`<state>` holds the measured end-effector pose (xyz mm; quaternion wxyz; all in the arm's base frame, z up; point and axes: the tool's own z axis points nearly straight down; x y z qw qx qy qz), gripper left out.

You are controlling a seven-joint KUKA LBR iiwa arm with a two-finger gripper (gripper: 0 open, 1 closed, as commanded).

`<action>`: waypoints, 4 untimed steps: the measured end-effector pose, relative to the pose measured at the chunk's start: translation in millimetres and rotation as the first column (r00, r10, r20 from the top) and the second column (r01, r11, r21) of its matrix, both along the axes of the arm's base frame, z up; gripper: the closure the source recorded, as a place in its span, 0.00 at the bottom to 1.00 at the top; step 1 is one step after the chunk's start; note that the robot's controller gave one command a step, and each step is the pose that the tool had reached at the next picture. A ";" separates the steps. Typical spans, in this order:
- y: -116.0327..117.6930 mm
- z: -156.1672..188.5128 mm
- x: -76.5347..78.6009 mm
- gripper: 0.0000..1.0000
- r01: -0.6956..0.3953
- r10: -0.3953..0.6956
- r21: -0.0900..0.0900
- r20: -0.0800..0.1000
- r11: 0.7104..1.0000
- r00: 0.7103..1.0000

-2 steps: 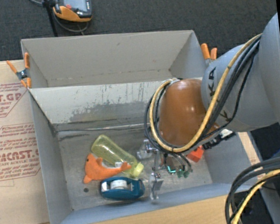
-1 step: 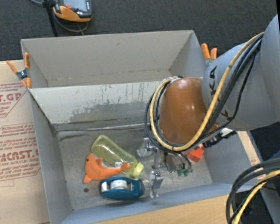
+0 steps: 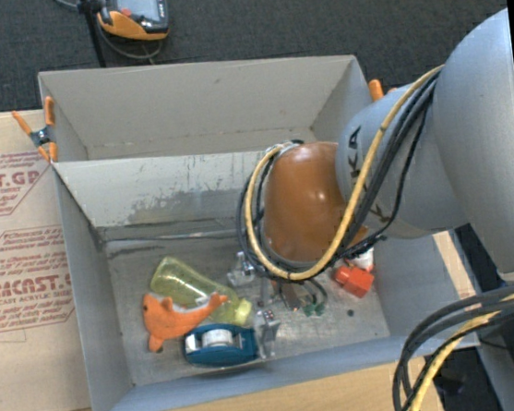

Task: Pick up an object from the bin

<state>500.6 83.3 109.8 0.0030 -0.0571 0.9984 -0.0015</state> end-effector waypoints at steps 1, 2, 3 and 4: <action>13.6 -19.7 -1.3 1.00 -0.403 0.402 -0.006 0.049 0.915 0.914; 13.4 -19.8 -1.2 1.00 -0.403 0.402 -0.006 0.049 0.915 0.914; 13.3 -19.9 -1.2 1.00 -0.403 0.402 -0.006 0.049 0.915 0.914; 14.3 -19.3 1.8 1.00 -0.403 0.403 -0.004 0.037 0.915 0.915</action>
Offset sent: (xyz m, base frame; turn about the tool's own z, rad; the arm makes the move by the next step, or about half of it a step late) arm 0.0000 0.0000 0.0000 0.0000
